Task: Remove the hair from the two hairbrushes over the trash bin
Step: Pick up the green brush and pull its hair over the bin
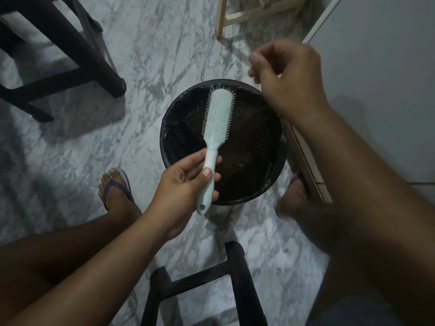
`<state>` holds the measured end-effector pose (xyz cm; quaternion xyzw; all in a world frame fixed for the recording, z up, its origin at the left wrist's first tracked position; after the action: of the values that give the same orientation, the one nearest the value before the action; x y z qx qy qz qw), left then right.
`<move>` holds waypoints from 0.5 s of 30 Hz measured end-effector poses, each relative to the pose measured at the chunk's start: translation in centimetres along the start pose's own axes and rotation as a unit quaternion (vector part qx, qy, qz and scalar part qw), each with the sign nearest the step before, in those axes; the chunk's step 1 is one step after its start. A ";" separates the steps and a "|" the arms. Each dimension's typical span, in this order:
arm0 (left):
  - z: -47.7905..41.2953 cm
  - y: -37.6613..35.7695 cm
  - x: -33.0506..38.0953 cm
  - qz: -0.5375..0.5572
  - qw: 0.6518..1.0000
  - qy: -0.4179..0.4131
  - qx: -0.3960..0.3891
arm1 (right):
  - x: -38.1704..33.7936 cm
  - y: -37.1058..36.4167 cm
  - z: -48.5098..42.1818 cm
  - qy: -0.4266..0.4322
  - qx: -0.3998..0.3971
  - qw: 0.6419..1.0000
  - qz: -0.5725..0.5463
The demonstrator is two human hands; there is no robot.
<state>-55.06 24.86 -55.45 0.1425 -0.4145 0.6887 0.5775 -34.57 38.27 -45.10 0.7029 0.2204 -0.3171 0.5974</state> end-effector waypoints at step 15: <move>-0.5 0.1 -0.8 0.063 0.997 0.053 0.000 | -0.4 -6.0 3.6 0.046 -0.222 0.954 0.198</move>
<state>-54.75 24.71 -56.35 0.0795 -0.3912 0.7303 0.5543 -39.64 35.89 -49.35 0.5959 0.1685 -0.1032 0.7784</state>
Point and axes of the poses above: each hand's wrist, its own z-axis away from the middle knuckle, its own y-axis out of the back of the hand, x = y × z, the point moved 8 cm from there along -z, towards the middle knuckle, and after that the axes turned 4 degrees about z, right-handed, at the moved point
